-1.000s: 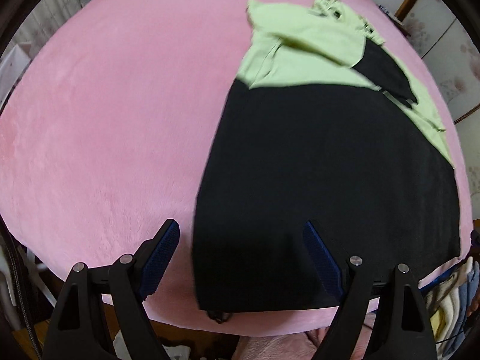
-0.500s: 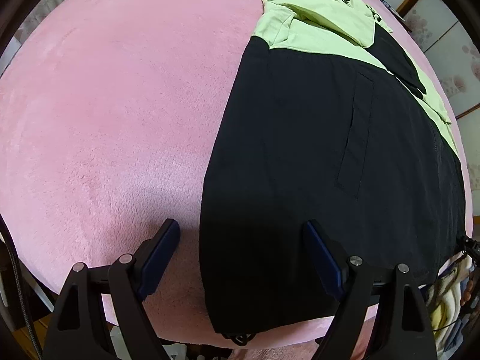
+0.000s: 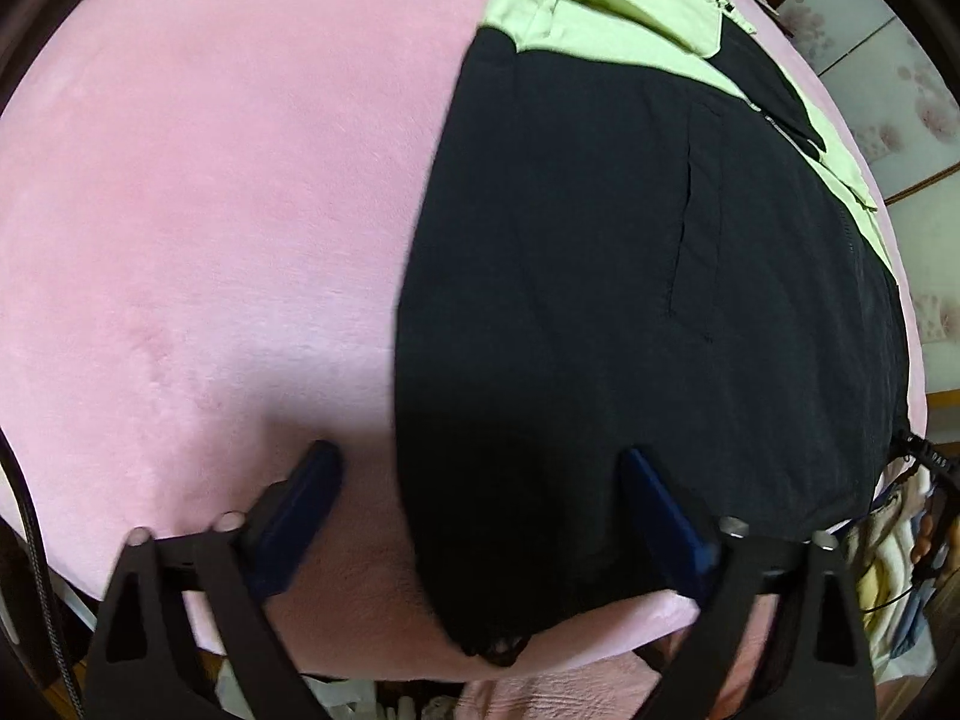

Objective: Fold large clothes
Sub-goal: 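Grasp the black hem edge with both grippers, then lift the held hem with both grippers and fold it toward the hood, then lower the folded hem onto the jacket and open both grippers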

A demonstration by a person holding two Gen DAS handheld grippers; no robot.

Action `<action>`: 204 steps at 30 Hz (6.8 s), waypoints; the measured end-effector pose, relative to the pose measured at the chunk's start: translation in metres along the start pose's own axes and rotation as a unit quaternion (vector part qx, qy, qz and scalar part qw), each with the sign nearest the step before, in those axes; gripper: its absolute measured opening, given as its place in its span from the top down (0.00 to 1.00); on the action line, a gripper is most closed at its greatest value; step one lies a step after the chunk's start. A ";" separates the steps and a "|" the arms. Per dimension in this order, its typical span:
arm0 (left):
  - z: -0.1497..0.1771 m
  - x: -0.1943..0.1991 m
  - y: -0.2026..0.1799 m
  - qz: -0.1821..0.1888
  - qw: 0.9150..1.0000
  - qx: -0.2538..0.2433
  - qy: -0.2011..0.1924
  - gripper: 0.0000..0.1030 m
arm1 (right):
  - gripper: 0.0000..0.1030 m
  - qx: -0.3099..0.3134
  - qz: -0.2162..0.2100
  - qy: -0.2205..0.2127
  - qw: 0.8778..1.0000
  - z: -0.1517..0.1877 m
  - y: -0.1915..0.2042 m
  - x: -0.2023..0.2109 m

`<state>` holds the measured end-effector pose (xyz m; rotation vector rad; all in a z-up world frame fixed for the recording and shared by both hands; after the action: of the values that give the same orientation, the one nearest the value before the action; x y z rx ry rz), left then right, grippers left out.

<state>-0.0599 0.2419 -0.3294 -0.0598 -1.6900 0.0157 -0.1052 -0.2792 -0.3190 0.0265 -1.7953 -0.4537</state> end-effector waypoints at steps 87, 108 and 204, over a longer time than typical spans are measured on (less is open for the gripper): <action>-0.432 -0.012 -0.082 0.009 0.982 -0.138 -0.129 0.27 | 0.43 0.165 -0.026 -0.031 0.986 -0.427 0.038 -0.095; -0.479 -0.034 -0.111 -0.092 0.972 -0.118 -0.182 0.95 | 0.82 0.090 -0.046 -0.047 0.994 -0.445 0.024 -0.110; -0.455 0.276 -0.222 -0.078 0.955 -0.036 -0.284 0.07 | 0.50 0.112 -0.095 -0.242 0.959 -0.477 0.243 0.177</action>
<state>0.3525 0.0226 0.0092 0.0274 -2.2668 -0.1610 0.3454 -0.2379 0.0179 0.2697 -2.3339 -0.4129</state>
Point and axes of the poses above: each gripper's, at about its wrist camera, not at the fingertips, and x roughly against the way its jaws point, y to its left, z to its underside, the point moved 5 cm from there along -x, roughly the way its jaws point, and after that the axes turned 10 degrees about -z, right-handed, at the moved point
